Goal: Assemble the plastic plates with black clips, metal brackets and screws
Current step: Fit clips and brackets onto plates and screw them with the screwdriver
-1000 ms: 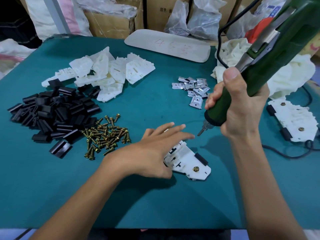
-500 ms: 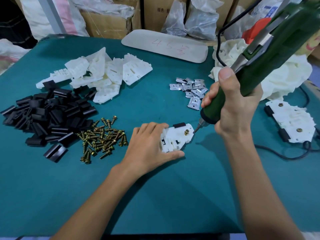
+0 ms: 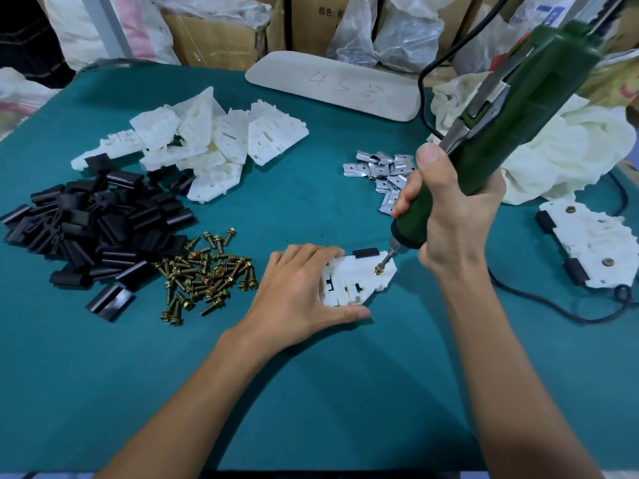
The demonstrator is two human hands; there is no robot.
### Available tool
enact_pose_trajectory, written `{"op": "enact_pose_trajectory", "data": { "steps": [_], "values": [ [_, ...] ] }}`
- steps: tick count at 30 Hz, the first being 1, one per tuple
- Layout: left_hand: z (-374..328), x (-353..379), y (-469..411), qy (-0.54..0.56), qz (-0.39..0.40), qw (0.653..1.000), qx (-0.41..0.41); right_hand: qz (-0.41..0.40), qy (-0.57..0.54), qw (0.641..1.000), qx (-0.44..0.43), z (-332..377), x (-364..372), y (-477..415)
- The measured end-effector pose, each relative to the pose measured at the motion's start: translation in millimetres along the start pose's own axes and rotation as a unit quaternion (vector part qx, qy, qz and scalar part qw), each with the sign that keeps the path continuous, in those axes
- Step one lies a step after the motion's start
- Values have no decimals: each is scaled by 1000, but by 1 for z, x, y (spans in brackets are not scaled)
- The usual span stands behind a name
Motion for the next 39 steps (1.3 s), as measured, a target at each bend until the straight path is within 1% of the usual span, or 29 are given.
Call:
{"op": "enact_pose_trajectory", "data": {
  "steps": [13,32,39],
  "values": [
    [1,1,0,9,4,1000,-3,7,25,1000,-5,-7,0,-1],
    [3,2,1,3,3,1000,-3,48,59,997,2,-10,9,3],
    [2,1,1,8,3,1000,-5,54,53,997,3,-11,9,1]
  ]
}}
Point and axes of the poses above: each hand's wrist, its own y-axis away from the middle knuckle, its own x-axis out of the palm, z = x × y, the point moved 1 cm from there along -y, towards the middle knuckle, and after that the axes turned 10 degrees about x, right-handed, at the moved point
